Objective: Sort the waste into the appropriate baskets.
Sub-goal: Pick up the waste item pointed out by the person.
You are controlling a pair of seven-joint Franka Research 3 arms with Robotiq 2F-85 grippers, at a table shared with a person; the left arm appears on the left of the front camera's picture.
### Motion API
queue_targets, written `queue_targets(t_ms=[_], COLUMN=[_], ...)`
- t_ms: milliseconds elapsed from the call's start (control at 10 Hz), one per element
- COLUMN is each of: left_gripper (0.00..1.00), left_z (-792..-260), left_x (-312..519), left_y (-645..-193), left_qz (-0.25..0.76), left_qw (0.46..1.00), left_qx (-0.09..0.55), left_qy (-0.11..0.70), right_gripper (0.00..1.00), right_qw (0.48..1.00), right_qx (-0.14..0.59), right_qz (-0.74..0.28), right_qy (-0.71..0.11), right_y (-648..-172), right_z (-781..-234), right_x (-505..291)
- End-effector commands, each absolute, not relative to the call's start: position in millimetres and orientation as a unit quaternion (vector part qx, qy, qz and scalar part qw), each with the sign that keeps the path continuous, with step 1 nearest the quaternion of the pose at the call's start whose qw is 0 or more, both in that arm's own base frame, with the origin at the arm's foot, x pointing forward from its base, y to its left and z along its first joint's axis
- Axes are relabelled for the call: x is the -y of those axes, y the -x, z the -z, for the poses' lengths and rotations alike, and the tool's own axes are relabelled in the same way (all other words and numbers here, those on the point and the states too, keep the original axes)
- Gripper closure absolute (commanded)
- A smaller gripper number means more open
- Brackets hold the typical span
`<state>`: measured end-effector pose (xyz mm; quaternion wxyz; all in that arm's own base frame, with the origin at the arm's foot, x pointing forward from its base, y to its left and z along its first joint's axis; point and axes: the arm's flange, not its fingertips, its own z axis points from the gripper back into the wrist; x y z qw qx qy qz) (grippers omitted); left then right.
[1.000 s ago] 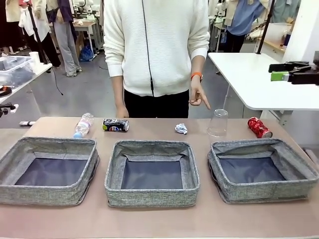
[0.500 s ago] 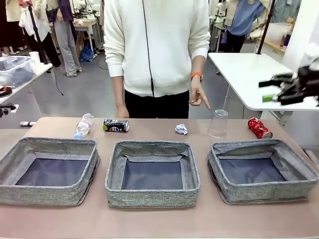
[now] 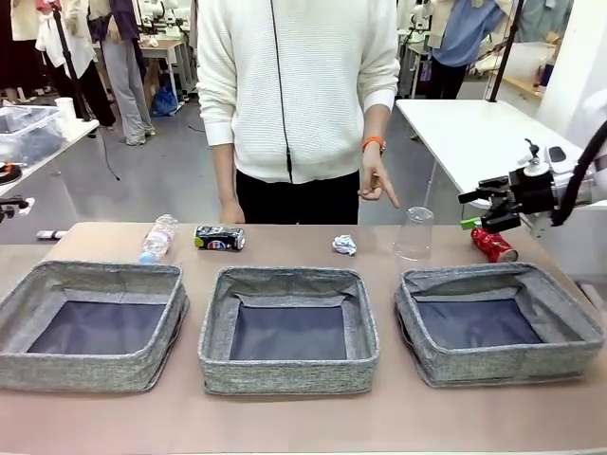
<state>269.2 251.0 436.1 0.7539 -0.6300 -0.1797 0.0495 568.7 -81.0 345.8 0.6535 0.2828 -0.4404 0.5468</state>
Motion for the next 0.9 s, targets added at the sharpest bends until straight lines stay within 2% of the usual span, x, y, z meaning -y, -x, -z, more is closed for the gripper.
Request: queue_targets(t_ms=[0,200,500,800], left_gripper=[0.00,0.00,0.00,0.00], left_z=[-437.0,-437.0,-437.0,-437.0], left_x=[-251.0,-251.0,-251.0,-251.0], left_y=[-266.6,-266.6,-266.6,-266.6], left_qz=[-0.037,-0.037,-0.037,-0.037], left_qw=[0.754,0.754,0.754,0.754], left_qx=[0.182,0.182,0.182,0.182], left_qy=[0.630,0.630,0.630,0.630], right_gripper=[0.00,0.00,0.00,0.00], right_qw=[0.653,0.660,0.679,0.692], right_qx=[0.440,0.413,0.411,0.381], right_qz=[-0.547,-0.555,-0.530,-0.522], right_qy=[-0.283,-0.293,-0.299,-0.321], right_y=[-569.1,-594.1,-630.6,-643.6], right_z=[-345.6,-332.3,-301.6,-274.6], right_x=[79.8,76.0,66.2,42.9])
